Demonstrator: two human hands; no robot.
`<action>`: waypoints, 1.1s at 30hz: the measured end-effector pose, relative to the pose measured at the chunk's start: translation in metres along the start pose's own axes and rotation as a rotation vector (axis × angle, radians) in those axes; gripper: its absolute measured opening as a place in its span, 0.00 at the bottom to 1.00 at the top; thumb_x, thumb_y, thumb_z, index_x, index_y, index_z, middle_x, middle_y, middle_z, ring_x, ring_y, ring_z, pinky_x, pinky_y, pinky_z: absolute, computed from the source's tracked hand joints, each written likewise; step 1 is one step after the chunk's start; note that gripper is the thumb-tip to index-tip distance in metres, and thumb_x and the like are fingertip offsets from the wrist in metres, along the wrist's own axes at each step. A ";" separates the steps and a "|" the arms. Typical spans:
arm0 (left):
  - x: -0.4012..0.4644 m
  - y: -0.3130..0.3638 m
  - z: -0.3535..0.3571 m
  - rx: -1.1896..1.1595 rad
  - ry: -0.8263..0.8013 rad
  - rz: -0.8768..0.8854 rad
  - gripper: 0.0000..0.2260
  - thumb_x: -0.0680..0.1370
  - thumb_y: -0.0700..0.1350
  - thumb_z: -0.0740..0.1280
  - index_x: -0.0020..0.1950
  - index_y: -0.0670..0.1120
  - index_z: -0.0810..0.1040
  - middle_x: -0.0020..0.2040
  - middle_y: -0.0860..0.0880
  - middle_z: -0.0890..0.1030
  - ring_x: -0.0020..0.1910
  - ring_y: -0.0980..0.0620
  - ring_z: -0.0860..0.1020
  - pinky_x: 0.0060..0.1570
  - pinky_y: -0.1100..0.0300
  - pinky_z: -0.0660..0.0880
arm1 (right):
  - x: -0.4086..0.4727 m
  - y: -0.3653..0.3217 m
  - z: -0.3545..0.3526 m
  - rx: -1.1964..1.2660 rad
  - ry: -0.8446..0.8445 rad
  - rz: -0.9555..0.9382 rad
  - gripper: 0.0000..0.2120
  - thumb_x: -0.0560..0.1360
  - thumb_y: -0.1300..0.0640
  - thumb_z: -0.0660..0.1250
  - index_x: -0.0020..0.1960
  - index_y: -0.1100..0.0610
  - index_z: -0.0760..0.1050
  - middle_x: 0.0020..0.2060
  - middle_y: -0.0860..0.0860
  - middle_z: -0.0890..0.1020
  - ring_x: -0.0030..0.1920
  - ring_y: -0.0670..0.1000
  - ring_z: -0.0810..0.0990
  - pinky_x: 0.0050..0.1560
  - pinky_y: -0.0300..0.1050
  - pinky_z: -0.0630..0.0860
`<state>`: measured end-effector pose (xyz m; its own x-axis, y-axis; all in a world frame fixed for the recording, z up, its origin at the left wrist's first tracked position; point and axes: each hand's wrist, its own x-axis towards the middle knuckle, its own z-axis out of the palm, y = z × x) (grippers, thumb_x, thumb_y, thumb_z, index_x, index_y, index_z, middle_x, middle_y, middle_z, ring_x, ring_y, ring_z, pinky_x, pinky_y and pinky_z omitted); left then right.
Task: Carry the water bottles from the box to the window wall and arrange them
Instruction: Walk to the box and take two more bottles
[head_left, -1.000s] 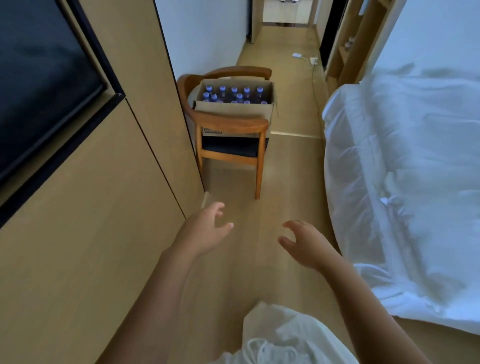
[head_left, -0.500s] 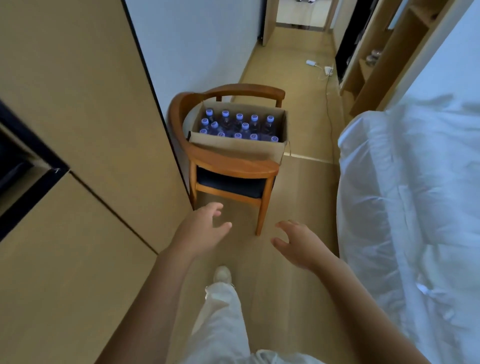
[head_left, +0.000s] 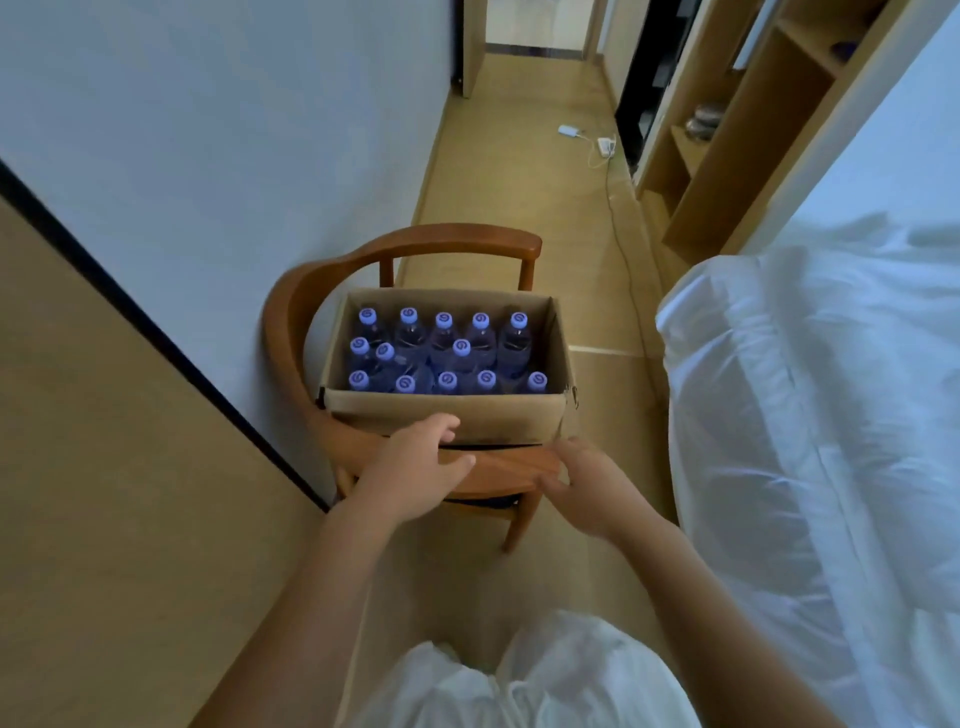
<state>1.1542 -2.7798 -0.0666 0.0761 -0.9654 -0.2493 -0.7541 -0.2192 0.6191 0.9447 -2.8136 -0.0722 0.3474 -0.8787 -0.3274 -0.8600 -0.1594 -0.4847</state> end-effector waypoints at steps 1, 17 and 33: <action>0.010 -0.001 0.001 -0.002 -0.014 -0.009 0.24 0.76 0.55 0.66 0.71 0.52 0.67 0.65 0.54 0.75 0.64 0.54 0.72 0.60 0.57 0.72 | 0.013 0.000 -0.002 0.001 0.002 0.010 0.20 0.78 0.50 0.60 0.67 0.56 0.69 0.63 0.53 0.73 0.62 0.53 0.72 0.60 0.46 0.70; 0.159 0.028 0.008 -0.105 0.000 -0.306 0.24 0.77 0.54 0.66 0.72 0.52 0.66 0.66 0.54 0.74 0.64 0.54 0.72 0.61 0.58 0.70 | 0.259 0.067 -0.013 -0.224 -0.238 -0.001 0.21 0.77 0.42 0.61 0.59 0.59 0.71 0.56 0.57 0.73 0.57 0.60 0.73 0.56 0.49 0.69; 0.168 0.019 0.015 -0.216 -0.116 -0.503 0.22 0.77 0.56 0.65 0.69 0.51 0.67 0.62 0.53 0.76 0.60 0.54 0.74 0.55 0.60 0.71 | 0.285 0.070 -0.002 -0.219 -0.247 0.043 0.17 0.76 0.45 0.63 0.51 0.60 0.71 0.51 0.57 0.80 0.53 0.59 0.78 0.47 0.48 0.72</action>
<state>1.1424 -2.9438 -0.1077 0.3108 -0.7149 -0.6263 -0.4918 -0.6849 0.5377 0.9825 -3.0760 -0.1974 0.3658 -0.7557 -0.5432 -0.9266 -0.2410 -0.2887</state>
